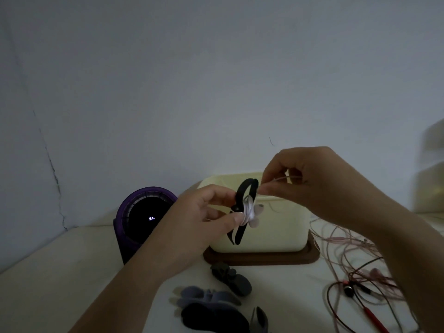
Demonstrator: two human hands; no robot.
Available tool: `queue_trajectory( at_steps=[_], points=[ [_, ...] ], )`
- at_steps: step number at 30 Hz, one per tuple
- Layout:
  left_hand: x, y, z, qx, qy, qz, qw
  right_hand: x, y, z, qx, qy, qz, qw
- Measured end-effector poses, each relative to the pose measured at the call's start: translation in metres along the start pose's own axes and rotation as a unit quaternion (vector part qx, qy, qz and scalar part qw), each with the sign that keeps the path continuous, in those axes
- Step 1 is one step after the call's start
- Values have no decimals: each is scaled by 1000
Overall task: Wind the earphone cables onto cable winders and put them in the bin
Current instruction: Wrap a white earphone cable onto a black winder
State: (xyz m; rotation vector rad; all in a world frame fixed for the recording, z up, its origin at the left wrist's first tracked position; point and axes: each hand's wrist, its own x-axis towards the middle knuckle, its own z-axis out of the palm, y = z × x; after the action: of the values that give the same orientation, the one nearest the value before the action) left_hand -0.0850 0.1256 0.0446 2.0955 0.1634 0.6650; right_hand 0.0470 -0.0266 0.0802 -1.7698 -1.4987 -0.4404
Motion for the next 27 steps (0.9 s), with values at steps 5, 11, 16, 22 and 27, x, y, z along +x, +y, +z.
queue_trajectory(
  at_steps=[5, 11, 16, 22, 27],
  points=[
    [-1, 1, -5, 12, -38, 12, 999, 1, 3, 2, 19, -14, 5, 1000],
    [-3, 3, -14, 6, -80, 8, 997, 2, 16, 5, 124, -19, 11, 992],
    [-4, 3, -17, -91, -133, 4, 987, 4, 28, 11, 319, -59, 26, 946],
    [1, 2, -12, -197, -69, 16, 978, 1, 21, 58, 470, -59, 103, 875],
    [10, -4, -12, -386, 58, -48, 920, -1, 4, 74, 287, -35, 129, 949]
  ],
)
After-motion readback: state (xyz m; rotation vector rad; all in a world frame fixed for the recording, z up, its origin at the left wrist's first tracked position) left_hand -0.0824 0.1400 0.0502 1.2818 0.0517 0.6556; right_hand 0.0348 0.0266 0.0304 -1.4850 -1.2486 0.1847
